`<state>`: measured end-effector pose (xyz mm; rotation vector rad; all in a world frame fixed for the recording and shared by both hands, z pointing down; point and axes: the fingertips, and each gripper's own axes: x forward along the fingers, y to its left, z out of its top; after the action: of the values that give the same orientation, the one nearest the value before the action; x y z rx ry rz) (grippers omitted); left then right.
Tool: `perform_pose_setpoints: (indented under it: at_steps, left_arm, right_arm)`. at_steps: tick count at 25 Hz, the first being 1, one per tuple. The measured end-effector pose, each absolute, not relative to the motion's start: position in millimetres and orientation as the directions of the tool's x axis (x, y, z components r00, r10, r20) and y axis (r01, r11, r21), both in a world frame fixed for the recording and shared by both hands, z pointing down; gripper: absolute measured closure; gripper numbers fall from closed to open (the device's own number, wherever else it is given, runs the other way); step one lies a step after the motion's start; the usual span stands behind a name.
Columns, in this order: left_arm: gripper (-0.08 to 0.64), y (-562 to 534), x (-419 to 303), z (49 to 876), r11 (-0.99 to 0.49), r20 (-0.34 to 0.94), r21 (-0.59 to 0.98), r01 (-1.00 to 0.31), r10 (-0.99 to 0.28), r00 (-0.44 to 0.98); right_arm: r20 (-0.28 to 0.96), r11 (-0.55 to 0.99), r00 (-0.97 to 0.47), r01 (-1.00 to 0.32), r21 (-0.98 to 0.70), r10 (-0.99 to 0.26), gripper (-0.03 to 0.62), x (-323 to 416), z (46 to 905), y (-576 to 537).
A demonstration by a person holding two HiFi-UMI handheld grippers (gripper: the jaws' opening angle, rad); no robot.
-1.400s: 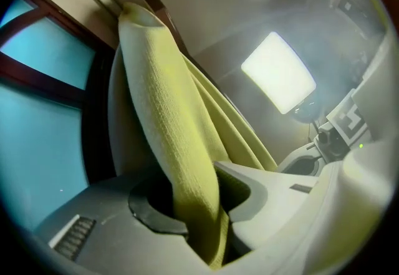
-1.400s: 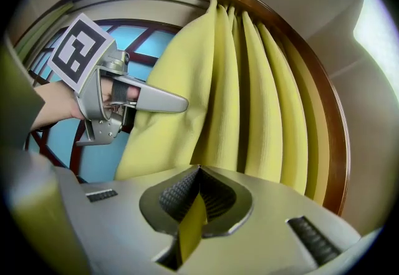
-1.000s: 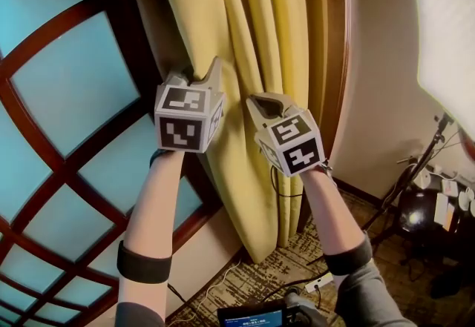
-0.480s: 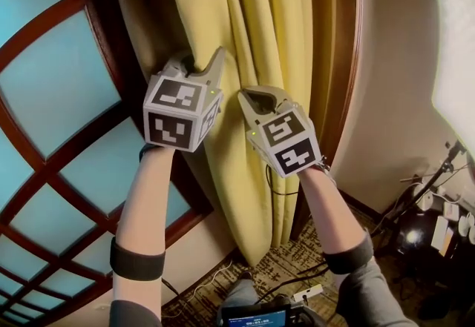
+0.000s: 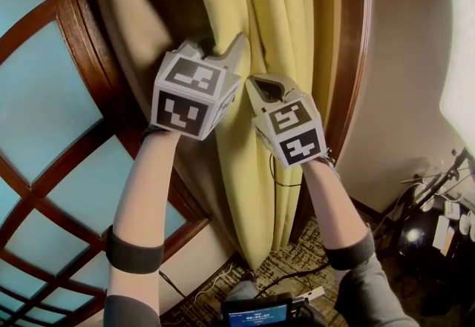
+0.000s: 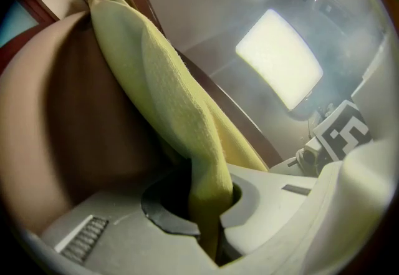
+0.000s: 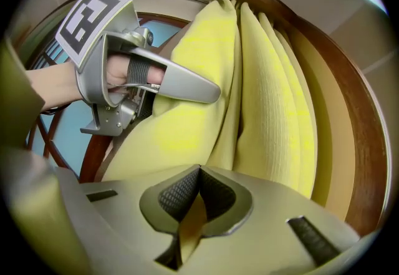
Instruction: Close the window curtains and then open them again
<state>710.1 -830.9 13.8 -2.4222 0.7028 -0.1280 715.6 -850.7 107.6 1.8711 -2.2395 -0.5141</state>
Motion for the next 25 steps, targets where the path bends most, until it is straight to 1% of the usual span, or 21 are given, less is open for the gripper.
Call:
perform_pose_setpoints:
  at_steps: [9, 18, 22, 25]
  left_arm:
    - [0.545, -846.9, 767.8, -8.9, -0.720, -0.020, -0.579, -0.383, -0.457, 0.889]
    - [0.548, -848.6, 793.6, -27.9, -0.774, -0.046, -0.522, -0.358, -0.394, 0.918]
    - [0.548, -860.7, 842.8, -21.4, -0.811, 0.014, -0.506, -0.295, -0.349, 0.937]
    - [0.549, -875.2, 866.7, -18.5, -0.823, 0.055, -0.500, -0.270, -0.341, 0.939]
  right_arm:
    - [-0.101, 0.079, -0.123, -0.930, 0.359, -0.987, 0.581, 766.3, 95.1, -869.1]
    - [-0.113, 0.038, -0.085, -0.928, 0.369, -0.990, 0.583, 788.4, 83.8, -873.7]
    - [-0.111, 0.005, -0.049, -0.931, 0.364, -0.993, 0.584, 836.0, 91.6, -889.7]
    - [-0.099, -0.003, -0.035, -0.934, 0.358, -0.994, 0.586, 847.4, 87.5, -900.2]
